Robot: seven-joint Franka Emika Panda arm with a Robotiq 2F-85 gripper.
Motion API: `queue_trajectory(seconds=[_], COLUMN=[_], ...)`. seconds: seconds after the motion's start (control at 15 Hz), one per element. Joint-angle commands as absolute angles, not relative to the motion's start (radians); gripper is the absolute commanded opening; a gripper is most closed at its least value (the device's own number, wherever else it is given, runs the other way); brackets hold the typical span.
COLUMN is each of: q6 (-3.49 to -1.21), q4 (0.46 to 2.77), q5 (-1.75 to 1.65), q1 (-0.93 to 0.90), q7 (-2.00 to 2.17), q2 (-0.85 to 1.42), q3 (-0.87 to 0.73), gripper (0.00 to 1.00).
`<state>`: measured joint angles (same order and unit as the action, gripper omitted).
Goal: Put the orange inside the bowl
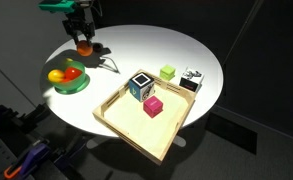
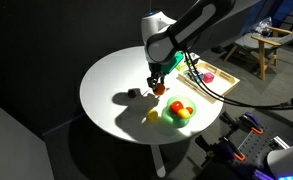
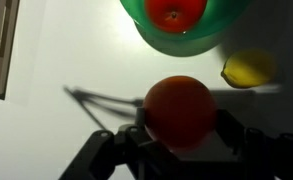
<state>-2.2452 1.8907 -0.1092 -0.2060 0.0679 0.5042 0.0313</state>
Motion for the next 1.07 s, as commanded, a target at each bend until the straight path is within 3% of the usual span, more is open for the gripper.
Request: queue_trajectory(seconds=[0.0,1.0], q6=[-2.269,-2.381], q4=[2.042,2.400], q5=[-0.138,-0.131], q1=[-0.203,-0.153], q7=[0.095,0.070], q2=[0.372,0.144], q3=[0.040,0.047], gripper=[0.47,0.47])
